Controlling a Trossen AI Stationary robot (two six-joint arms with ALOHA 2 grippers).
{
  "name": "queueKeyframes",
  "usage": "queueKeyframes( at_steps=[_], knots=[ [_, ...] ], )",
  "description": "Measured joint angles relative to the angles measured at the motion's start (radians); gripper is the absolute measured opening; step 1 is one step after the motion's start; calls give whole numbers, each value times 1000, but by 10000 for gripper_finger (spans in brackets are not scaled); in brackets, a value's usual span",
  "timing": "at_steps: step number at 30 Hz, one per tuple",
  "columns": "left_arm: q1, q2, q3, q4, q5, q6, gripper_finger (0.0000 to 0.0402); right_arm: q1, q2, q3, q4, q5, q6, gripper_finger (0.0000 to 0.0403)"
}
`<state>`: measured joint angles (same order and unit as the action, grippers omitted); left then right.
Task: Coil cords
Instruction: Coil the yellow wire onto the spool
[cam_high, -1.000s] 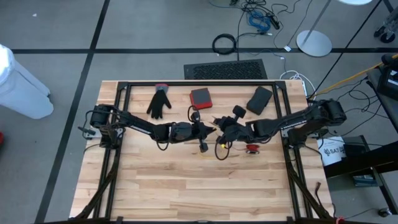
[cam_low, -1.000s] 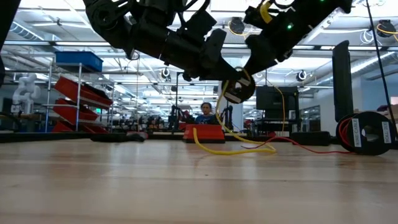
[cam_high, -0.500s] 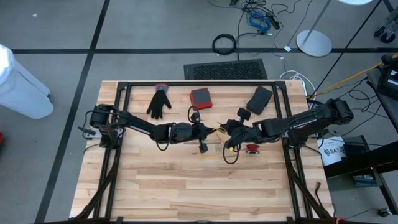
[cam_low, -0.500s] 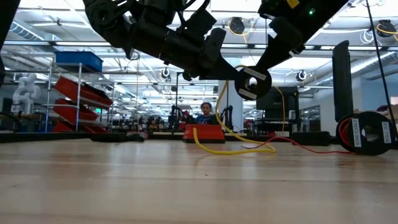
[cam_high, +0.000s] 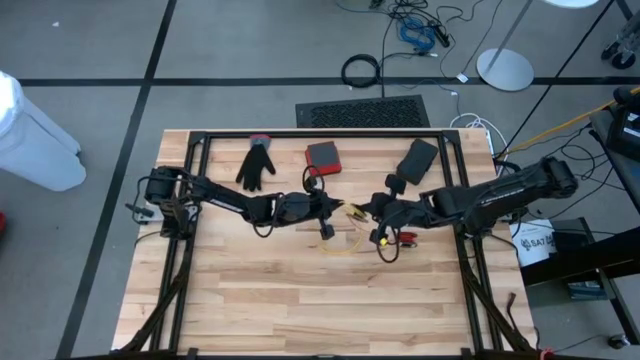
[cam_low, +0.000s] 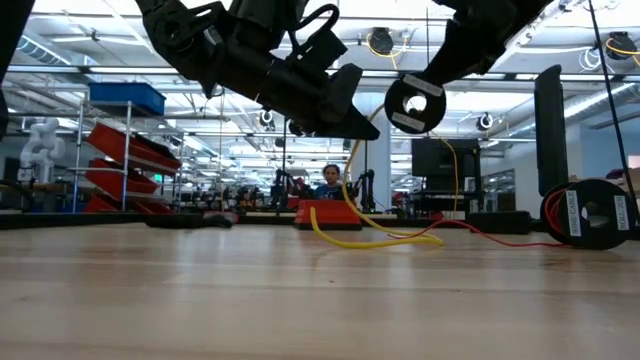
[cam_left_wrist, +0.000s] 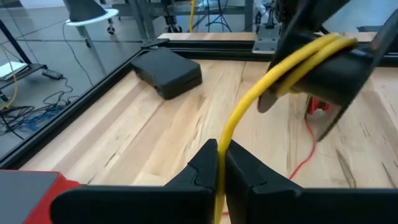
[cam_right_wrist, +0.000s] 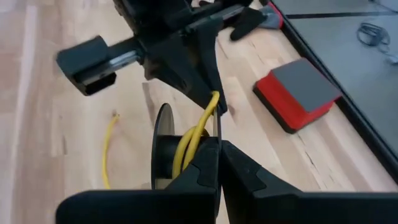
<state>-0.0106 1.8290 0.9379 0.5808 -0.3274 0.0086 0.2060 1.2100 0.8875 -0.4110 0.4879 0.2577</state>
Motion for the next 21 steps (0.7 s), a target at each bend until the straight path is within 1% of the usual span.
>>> queueKeyframes(
  at_steps=[10, 16, 21],
  knots=[
    [5, 0, 0, 8, 4, 32, 21, -1, -17, 0, 50, -11, -19, 0],
    [4, 0, 0, 0, 4, 32, 22, -2, -38, 0, 61, 43, -34, 0],
    [2, -1, 0, 12, -32, 59, 25, -3, -86, 0, 61, 78, -43, 0]
  ],
)
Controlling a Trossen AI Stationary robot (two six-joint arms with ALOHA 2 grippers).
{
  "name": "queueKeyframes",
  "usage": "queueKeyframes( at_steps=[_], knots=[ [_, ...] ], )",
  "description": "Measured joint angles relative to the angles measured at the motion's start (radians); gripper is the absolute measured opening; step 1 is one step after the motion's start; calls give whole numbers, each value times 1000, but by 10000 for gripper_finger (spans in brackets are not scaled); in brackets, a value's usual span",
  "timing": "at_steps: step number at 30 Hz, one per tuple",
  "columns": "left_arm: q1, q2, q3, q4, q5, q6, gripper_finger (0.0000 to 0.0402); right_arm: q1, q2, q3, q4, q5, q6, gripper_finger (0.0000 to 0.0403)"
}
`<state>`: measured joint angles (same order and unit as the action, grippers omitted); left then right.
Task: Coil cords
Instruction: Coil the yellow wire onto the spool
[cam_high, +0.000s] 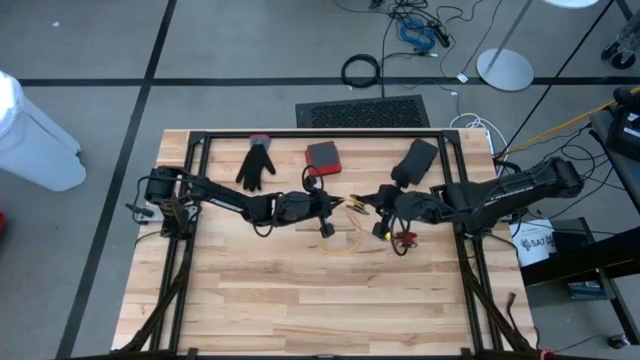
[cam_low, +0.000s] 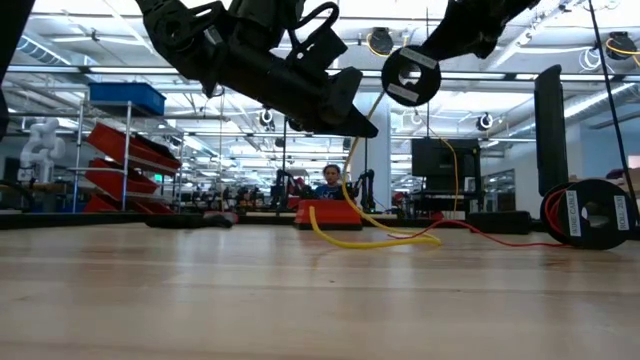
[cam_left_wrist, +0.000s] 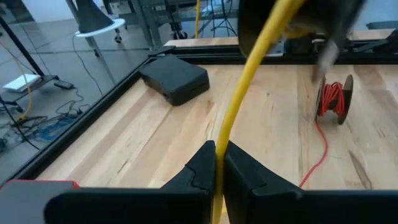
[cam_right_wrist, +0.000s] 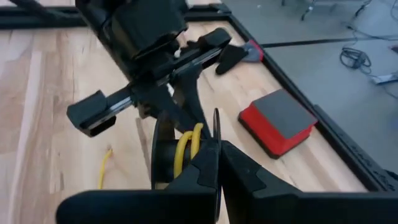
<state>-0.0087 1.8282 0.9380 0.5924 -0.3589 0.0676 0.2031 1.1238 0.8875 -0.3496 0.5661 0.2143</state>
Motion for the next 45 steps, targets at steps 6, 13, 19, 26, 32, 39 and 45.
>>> queueKeyframes(
  at_steps=[6, 13, 19, 26, 32, 39, 45],
  knots=[
    [2, 0, 0, -7, -58, 26, 60, 0, -58, 2, 4, 38, -20, 0],
    [0, 0, 0, 22, -70, 68, 68, 0, -95, 2, 1, 58, -43, 0],
    [-1, 0, 0, 44, -72, 79, 68, 0, -119, 2, 6, 85, -69, 0],
    [-2, 0, 0, 129, -114, 130, 68, 0, -160, 2, 61, 120, -124, 0],
    [0, 0, -1, 170, -115, 133, 68, 0, -192, 2, 93, 121, -163, 0],
    [1, 0, -7, 194, -114, 150, 68, 0, -222, 2, 93, 146, -179, 0],
    [4, 0, -8, 196, -114, 149, 68, 0, -230, 2, 93, 146, -186, 0]
  ],
)
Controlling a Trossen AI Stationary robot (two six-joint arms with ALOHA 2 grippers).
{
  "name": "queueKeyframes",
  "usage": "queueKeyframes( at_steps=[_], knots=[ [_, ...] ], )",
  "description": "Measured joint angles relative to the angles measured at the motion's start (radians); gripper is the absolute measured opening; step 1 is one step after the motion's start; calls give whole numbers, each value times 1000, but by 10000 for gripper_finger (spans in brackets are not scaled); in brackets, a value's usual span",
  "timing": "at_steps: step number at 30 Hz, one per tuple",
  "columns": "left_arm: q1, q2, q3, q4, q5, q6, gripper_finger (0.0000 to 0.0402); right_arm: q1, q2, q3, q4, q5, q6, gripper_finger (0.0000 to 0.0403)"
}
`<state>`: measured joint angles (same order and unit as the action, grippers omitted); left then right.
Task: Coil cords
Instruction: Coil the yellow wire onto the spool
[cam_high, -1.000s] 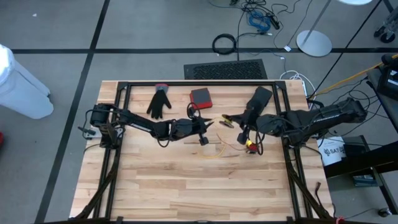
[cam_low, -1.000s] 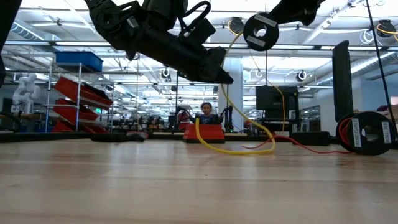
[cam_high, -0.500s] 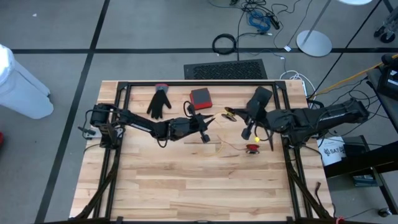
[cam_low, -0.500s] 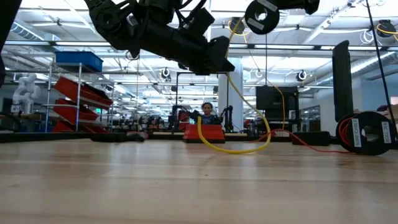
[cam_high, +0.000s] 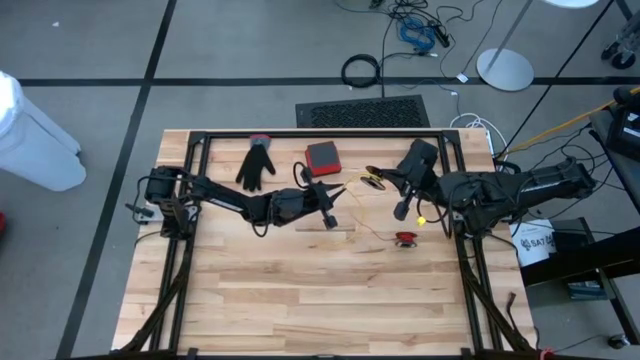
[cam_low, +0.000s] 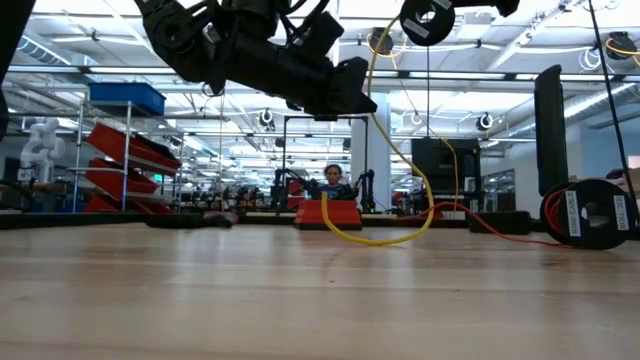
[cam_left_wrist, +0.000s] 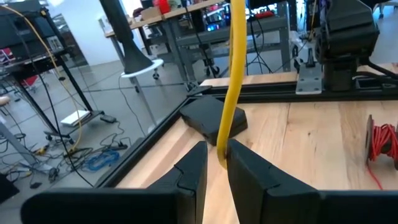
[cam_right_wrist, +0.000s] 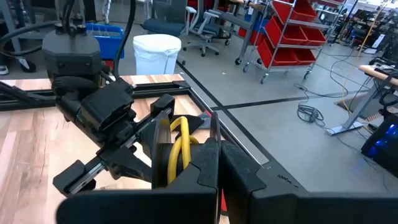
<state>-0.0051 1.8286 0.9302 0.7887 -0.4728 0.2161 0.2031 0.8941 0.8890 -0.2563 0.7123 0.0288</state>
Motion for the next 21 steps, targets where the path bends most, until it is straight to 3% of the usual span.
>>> queueKeyframes(
  at_steps=[4, 10, 21],
  knots=[
    [8, 0, 0, 0, 26, -24, 60, 0, 0, 0, 5, 0, 0, 0],
    [33, 8, 0, -11, 92, -54, 7, 0, 0, 0, 55, -1, -26, 0],
    [33, 15, 5, 32, 103, -54, 2, 0, 63, 0, 145, -2, -35, 0]
  ],
)
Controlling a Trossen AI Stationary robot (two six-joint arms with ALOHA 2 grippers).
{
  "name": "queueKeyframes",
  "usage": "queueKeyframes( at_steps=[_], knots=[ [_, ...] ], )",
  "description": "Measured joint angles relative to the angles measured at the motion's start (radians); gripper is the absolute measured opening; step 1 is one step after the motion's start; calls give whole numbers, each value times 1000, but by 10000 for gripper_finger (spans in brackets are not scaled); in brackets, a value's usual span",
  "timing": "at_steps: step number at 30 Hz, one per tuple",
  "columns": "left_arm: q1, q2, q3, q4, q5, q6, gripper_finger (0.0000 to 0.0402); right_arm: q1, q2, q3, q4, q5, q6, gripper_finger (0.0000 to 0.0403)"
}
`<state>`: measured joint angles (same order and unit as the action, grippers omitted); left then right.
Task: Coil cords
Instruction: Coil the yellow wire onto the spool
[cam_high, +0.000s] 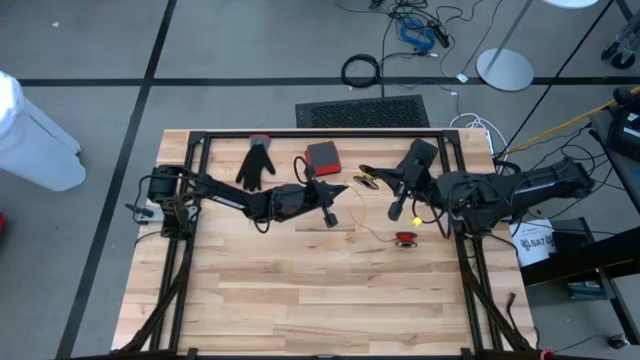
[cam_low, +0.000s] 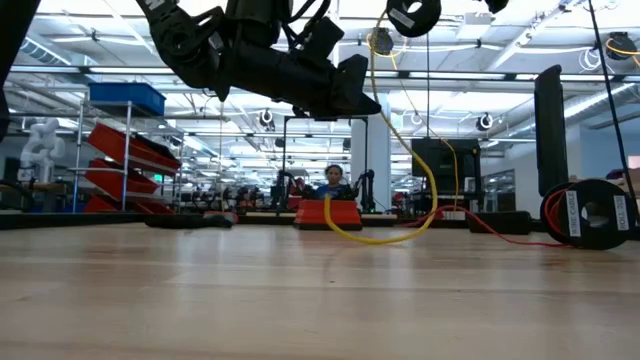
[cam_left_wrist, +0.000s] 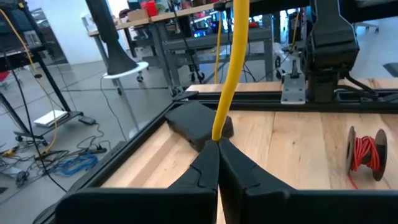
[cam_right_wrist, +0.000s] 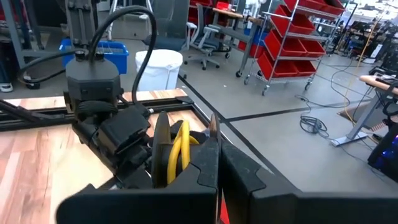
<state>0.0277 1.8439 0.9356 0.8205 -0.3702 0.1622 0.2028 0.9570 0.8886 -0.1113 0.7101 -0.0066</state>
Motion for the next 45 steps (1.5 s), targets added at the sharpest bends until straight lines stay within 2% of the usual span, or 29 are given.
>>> queueKeyframes(
  at_steps=[19, 24, 28, 37, 41, 45],
  knots=[
    [-4, 0, 4, -45, 52, -53, 0, -88, 186, 0, 179, -5, -13, 0],
    [-1, 37, 6, -53, 35, -81, 0, -105, 232, 0, 219, -9, -10, 0],
    [11, 84, 6, -50, 10, -123, 5, -112, 232, -1, 210, -8, 2, 0],
    [20, 104, 6, -11, 2, -130, 58, -112, 216, -1, 183, -4, 1, 0],
    [7, 104, 6, -41, 56, -144, 62, -112, 208, -1, 165, -2, -1, 0],
    [-17, 104, 4, -93, 21, -157, 63, -112, 200, -1, 148, -2, -2, 0]
  ],
)
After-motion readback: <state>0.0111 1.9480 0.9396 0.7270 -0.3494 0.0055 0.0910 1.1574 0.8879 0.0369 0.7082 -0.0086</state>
